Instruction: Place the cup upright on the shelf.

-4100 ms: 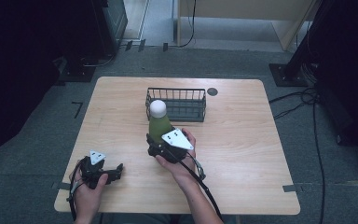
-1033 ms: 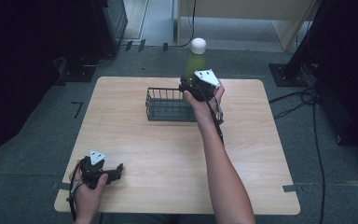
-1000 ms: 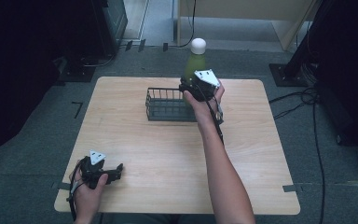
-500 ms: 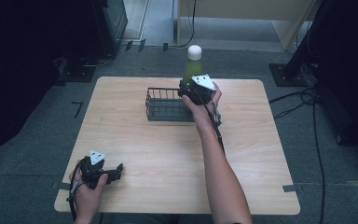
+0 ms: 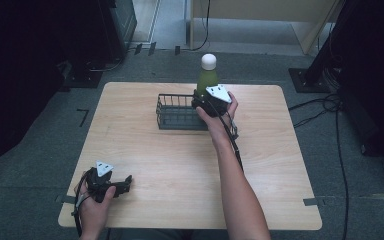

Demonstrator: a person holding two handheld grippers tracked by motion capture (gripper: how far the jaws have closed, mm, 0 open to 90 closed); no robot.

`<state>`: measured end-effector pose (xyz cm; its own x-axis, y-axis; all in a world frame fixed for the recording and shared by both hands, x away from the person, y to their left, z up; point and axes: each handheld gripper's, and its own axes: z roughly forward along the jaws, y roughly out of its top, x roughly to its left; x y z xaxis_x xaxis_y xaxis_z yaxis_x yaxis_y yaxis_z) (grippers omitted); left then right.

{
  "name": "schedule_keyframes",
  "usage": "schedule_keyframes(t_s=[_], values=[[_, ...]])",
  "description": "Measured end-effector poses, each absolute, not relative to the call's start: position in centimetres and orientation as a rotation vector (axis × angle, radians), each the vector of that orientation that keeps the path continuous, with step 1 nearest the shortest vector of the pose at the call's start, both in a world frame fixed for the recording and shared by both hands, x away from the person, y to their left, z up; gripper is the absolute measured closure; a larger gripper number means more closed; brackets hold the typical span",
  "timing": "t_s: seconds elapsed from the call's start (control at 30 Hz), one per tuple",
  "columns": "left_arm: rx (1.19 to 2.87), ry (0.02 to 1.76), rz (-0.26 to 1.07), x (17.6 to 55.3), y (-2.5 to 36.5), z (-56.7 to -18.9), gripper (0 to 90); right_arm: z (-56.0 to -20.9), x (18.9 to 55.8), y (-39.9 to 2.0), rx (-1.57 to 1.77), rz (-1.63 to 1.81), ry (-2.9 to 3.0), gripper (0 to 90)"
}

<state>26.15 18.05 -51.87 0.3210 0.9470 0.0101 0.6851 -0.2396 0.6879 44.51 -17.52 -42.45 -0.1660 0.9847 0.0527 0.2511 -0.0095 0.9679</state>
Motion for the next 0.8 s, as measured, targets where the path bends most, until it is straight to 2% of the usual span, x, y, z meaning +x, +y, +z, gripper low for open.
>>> schedule_keyframes(t_s=[0.3,0.43,0.47,0.8], values=[[2.009,1.434,0.583,26.1,18.0,-51.9,1.6,-42.2,44.4,-17.9,1.358,1.244,1.529,18.7],[2.009,1.434,0.584,26.2,18.0,-51.9,1.6,-41.6,44.2,-18.3,1.366,1.276,1.558,12.0],[2.008,1.435,0.583,26.1,18.0,-51.9,1.6,-41.4,44.0,-18.4,1.366,1.289,1.575,7.6],[2.009,1.434,0.583,26.1,18.0,-51.9,1.6,-40.8,42.5,-18.6,1.367,1.278,1.609,1.8]])
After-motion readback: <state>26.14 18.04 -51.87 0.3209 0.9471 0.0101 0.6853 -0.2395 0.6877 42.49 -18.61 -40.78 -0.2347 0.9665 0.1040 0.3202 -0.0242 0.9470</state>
